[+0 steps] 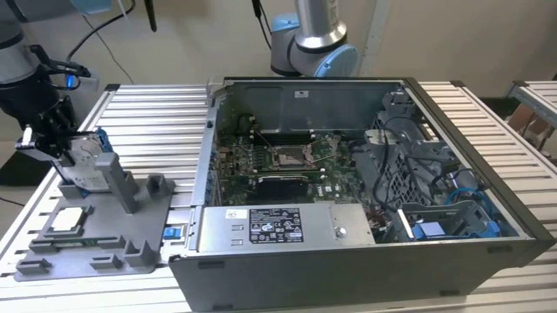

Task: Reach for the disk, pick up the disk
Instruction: 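Pick up the disk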

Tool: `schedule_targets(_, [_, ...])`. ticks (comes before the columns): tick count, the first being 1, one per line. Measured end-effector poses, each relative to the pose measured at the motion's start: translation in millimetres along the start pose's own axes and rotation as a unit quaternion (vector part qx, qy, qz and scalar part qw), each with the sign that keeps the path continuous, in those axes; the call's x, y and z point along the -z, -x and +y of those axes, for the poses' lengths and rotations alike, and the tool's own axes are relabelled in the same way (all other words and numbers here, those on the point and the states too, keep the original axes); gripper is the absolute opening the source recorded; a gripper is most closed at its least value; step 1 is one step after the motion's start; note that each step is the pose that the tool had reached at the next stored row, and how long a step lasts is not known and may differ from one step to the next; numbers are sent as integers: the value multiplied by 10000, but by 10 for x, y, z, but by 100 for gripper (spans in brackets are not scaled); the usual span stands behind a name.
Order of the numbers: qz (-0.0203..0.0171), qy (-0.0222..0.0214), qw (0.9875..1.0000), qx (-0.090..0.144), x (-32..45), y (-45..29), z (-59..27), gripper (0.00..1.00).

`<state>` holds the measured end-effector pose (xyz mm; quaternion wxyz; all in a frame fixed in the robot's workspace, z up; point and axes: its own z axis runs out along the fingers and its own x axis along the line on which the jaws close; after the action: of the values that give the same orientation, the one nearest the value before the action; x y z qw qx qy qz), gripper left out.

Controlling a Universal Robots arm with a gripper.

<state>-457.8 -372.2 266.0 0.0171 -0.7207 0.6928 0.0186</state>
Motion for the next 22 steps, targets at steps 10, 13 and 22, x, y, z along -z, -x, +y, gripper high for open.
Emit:
schedule_targets(10, [12, 0, 10000, 0, -1, -1, 0, 0])
schedule_targets(13, [29, 1, 10000, 0, -1, 0, 0, 0])
schedule_targets(22, [128, 9, 9999, -13, 0, -1, 0, 0])
